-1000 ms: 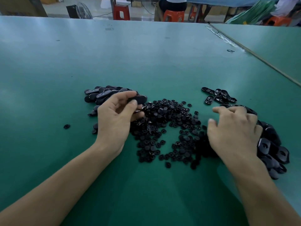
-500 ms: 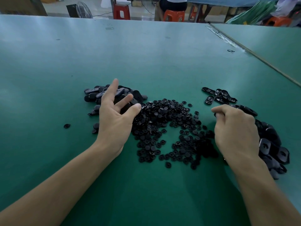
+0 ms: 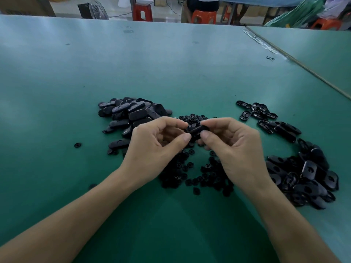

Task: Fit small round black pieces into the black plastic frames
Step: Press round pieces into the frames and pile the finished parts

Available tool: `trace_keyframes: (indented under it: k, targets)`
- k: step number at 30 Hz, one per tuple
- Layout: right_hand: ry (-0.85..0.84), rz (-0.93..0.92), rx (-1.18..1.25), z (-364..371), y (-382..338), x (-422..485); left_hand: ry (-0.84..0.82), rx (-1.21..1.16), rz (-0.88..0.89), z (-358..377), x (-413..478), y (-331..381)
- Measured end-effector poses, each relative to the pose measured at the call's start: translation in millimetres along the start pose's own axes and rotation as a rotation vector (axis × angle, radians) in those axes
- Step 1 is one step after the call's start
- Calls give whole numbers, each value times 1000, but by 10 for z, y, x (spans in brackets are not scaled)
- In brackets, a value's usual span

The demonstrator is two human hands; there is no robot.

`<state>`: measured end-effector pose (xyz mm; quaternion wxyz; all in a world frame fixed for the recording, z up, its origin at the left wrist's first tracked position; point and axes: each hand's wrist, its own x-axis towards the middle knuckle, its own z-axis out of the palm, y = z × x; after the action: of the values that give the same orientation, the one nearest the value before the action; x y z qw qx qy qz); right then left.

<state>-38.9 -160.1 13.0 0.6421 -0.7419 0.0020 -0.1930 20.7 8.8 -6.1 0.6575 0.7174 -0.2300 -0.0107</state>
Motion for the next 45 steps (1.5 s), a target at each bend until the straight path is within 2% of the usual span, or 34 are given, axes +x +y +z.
trace_keyframes:
  k: [4, 10, 15, 20, 24, 29, 35, 45]
  targets:
    - [-25, 40, 63, 47, 36, -5, -44, 72, 52, 7, -13, 11]
    - [46, 23, -91, 16, 81, -7, -5, -7, 24, 4, -9, 7]
    - [36, -4, -123, 31, 55, -1, 1, -66, 24, -6, 13, 12]
    - [52, -63, -428, 37, 73, -49, 70, -164, 8, -22, 45, -11]
    - [-97, -84, -740, 18, 86, -56, 109, -192, 9, -31, 51, -23]
    - [-220, -89, -882, 46, 30, -49, 117, -188, 0, -33, 49, -30]
    - [-222, -65, -959, 105, 20, -30, 125, -179, -14, -29, 51, -26]
    - [-32, -117, -781, 110, 38, -17, 145, -122, -3, -33, 45, -23]
